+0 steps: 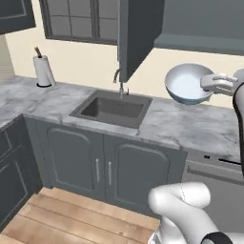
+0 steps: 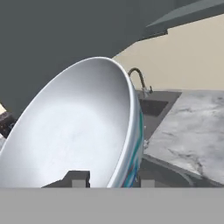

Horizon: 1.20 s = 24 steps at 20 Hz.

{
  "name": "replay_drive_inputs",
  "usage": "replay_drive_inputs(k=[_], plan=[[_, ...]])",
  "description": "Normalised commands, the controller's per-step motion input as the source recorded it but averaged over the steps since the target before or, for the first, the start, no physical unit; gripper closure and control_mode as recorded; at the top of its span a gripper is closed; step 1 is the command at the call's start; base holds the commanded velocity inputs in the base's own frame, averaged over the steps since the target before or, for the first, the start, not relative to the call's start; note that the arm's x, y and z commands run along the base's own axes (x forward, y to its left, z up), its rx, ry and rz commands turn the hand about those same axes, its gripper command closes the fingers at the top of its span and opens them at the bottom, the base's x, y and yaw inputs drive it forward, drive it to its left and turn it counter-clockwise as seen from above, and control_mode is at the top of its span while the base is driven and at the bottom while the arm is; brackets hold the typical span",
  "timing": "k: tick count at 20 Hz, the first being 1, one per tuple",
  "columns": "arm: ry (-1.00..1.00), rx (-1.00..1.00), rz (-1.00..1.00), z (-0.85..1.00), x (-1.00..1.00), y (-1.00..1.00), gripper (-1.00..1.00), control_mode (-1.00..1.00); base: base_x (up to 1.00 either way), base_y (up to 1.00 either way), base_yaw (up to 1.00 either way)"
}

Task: Take the smaller bowl and place it next to the appetizer plate on the dining counter , and place the larger bowl next to the plate with cooked food.

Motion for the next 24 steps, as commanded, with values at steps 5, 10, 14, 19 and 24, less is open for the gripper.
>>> replay_drive_inputs(k=[5,10,14,19,24], plan=[[0.00,0.00,0.00,0.00,0.00,0.00,1.00,1.00,-0.88,0.01,0.67],[0.00,0.00,0.00,0.00,0.00,0.00,1.00,1.00,-1.00,-0.08,0.62],[0.00,0.00,0.00,0.00,0.00,0.00,1.00,1.00,-1.00,-0.08,0.65],[0.00,0.00,0.00,0.00,0.00,0.00,1.00,1.00,-0.94,-0.43,0.68],[0.00,0.00,0.00,0.00,0.00,0.00,1.00,1.00,-0.79,-0.27,0.77]])
